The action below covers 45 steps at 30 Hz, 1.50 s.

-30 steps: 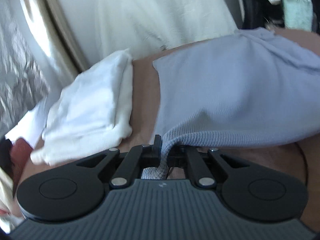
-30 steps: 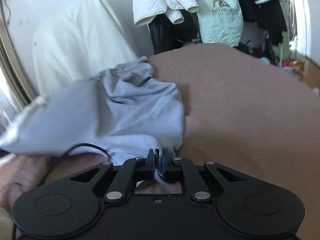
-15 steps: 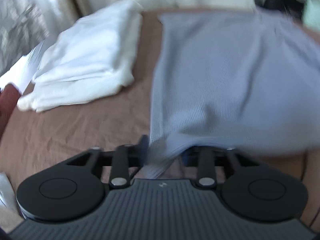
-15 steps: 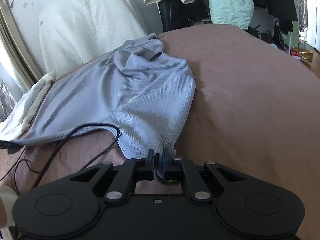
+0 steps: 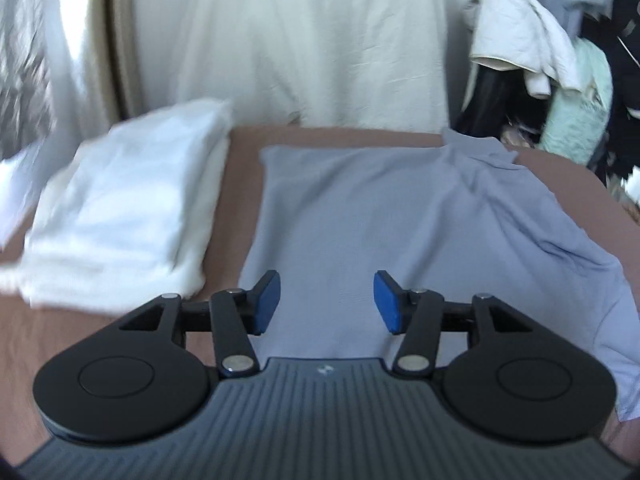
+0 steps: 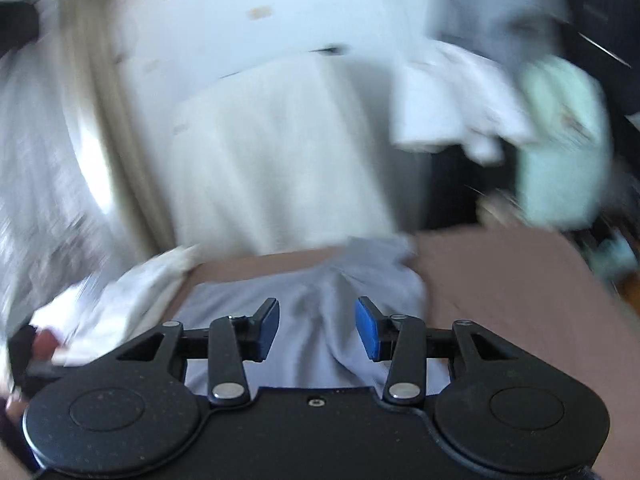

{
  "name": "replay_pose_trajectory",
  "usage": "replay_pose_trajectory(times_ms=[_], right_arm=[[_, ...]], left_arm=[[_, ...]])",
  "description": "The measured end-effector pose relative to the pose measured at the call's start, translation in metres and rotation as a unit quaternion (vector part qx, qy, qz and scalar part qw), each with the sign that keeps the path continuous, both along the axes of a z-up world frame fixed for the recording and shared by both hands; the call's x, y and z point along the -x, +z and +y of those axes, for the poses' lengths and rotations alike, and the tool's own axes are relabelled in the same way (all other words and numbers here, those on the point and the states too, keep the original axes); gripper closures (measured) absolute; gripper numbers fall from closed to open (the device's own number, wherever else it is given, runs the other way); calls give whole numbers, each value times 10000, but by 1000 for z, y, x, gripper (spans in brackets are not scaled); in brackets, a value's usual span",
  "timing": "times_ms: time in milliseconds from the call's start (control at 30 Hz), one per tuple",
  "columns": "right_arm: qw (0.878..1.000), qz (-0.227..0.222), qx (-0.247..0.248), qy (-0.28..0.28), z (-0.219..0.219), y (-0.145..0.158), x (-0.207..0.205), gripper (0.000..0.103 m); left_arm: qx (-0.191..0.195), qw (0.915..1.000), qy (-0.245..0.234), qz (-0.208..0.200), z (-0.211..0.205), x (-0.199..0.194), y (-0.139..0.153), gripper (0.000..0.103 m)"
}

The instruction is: Fold clothes

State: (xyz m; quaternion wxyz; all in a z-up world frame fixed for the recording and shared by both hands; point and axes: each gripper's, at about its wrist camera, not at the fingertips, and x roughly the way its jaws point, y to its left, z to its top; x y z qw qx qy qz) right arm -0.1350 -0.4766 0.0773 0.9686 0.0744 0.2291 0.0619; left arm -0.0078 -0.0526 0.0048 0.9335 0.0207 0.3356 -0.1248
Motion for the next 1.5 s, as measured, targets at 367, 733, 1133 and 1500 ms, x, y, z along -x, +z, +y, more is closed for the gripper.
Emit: replay_pose_trajectory(times_ms=[367, 733, 1133, 1500], right_arm=[[9871, 1503, 496, -227, 12, -11, -130, 42], [9608, 2286, -94, -1566, -89, -166, -167, 51], [9558, 2790, -558, -743, -114, -243, -187, 56], [9201, 2794, 1507, -2293, -96, -198, -155, 95]], left_arm=[[201, 9949, -879, 461, -142, -47, -6, 45], [111, 9922, -523, 1128, -158, -79, -62, 45], [-276, 9854, -403, 1629, -196, -98, -108, 45], [-797, 9858, -624, 1340, -233, -108, -109, 45]])
